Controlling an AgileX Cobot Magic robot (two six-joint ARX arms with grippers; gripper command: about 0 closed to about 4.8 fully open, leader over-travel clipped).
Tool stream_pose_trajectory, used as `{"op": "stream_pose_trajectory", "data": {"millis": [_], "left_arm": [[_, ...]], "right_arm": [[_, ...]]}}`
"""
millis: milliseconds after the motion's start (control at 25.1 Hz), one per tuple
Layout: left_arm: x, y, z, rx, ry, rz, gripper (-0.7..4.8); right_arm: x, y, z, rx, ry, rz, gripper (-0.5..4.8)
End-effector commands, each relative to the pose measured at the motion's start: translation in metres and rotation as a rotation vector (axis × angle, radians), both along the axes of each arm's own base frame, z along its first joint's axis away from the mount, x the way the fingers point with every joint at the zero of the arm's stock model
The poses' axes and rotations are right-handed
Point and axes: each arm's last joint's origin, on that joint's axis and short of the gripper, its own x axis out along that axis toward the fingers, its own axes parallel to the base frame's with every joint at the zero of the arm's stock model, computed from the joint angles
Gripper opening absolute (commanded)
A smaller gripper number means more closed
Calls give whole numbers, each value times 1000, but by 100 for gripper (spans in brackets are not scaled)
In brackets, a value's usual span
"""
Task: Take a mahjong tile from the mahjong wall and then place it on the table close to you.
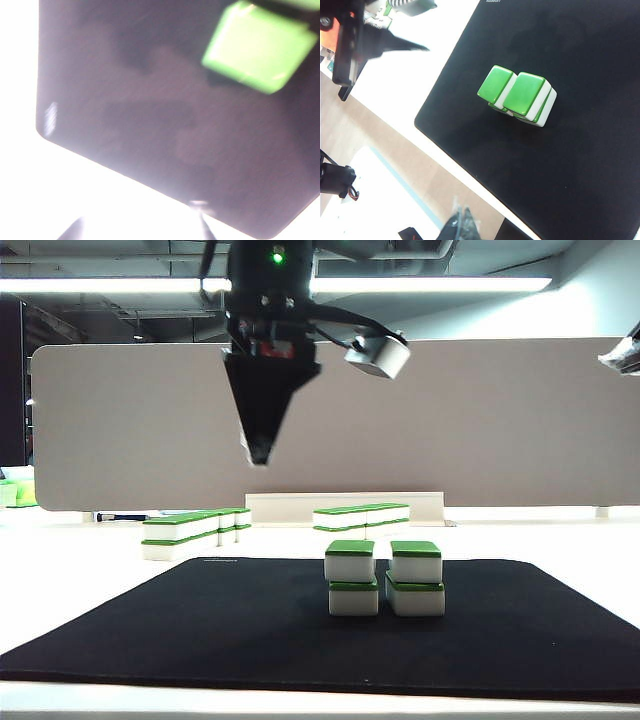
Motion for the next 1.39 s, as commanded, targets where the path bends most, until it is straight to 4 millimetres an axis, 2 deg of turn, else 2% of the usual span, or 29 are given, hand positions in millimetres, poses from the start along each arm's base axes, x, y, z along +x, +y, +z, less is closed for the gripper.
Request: {"op": "stream_pose_trajectory", "data": {"millis": [40,80,120,359,677,956,1195,1394], "left_arm": [[-4,13,15,11,-27,66,124],[-6,21,22,5,-29,94,72],[-7,24,26,0,-32,106,50],[-19,42,53,-68,-81,175,20],[-46,69,95,-237,-140,243,20],[-67,89,122,-346,-207,303,21],[-82,103,135,-384,-232,312,21],[-83,104,136,-391,-237,312,21]], "right_arm": [[0,0,2,5,-16,9,-1],[0,0,2,-2,-17,2,-1],[0,0,2,-2,-17,1,-1],[0,0,2,-2,-18,2,-1],[0,0,2,-2,-17,1,-1],[0,0,2,-2,-17,1,-1],[0,0,2,-2,-17,1,-1],[0,0,2,-2,-18,1,-1]]}}
